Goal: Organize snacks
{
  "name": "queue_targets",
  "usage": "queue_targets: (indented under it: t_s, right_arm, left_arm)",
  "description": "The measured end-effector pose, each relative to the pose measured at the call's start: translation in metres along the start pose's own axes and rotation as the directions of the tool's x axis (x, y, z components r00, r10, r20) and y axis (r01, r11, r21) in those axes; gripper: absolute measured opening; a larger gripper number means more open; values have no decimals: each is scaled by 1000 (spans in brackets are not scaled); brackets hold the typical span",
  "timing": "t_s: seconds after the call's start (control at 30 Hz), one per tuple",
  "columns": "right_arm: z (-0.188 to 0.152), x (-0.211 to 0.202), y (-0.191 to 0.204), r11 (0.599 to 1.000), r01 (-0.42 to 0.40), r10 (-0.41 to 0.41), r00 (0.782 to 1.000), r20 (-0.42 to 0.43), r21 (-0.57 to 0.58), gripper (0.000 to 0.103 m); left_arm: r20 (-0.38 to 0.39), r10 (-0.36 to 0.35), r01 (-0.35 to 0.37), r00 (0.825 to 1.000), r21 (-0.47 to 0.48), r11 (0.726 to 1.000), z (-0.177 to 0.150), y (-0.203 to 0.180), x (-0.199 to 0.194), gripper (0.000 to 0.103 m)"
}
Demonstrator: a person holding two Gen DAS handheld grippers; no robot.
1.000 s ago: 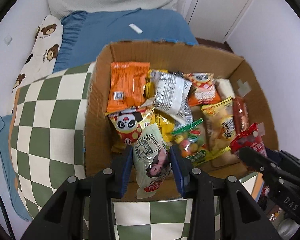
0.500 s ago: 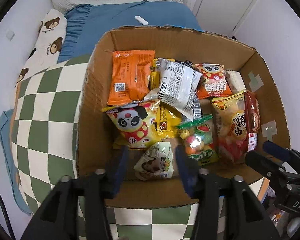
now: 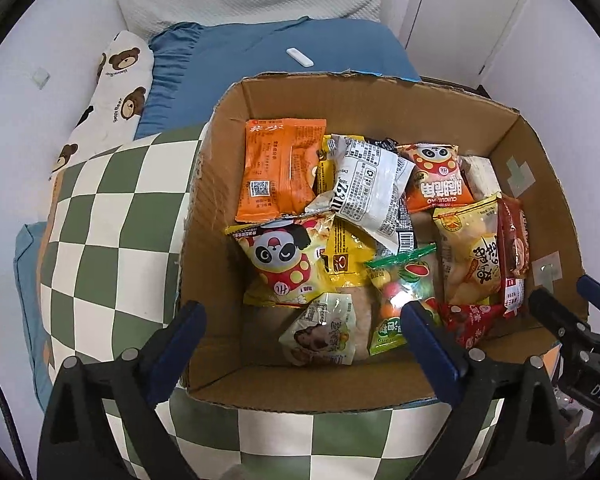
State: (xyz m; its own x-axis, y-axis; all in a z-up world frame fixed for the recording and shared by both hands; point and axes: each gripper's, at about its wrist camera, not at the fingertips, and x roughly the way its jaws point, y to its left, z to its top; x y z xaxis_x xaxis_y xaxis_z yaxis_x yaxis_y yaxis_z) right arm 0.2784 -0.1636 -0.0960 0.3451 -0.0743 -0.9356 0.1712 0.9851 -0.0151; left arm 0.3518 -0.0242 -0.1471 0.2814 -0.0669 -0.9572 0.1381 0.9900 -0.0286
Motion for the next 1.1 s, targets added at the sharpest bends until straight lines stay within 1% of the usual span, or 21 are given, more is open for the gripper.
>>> queue_targets:
  t_s: [0.13,0.3,0.43,0.57,0.73,0.9,0.97,1.03,1.1]
  right_arm:
    - [-1,-7,-4,1000,9,-9,1000,19,9,101]
    - [-5,-19,-5,1000,13,-14,999,44,11,101]
    - [-12,-36,-4,1000,12,-13,997,78,1,101]
    - [-20,-58,-2,1000,8,-6,993,116,-14,101]
    - [-37,-95,0,999,4,3,983,184,-33,101]
    - [-62,-133,0,999,-3,15,971,240,-51,102]
    - [-74,-151,1,998,8,9,962,274,-63,102]
    - [-84,-164,0,998,2,17,956,293,-63,102]
    - [-97,-184,-1,998,-4,25,946,324,-64,102]
  left_arm:
    - [14,-3,3,1000,-11,1000,-3,0,-6,100]
    - [51,4,-3,999,-11,1000,-9,-3,-22,100]
    - [86,9,-7,996,-25,1000,-16,-3,-39,100]
    - [146,20,-15,989,-32,999,-28,-4,-65,100]
    - [224,27,-20,974,-35,999,-50,-6,-103,100]
    - [304,48,-44,951,-21,999,-78,-11,-142,100]
    - [329,54,-49,943,-23,999,-89,-11,-154,100]
    - [346,46,-39,937,-28,999,-101,-9,-168,100]
    - [366,45,-36,930,-33,999,-111,-8,-179,100]
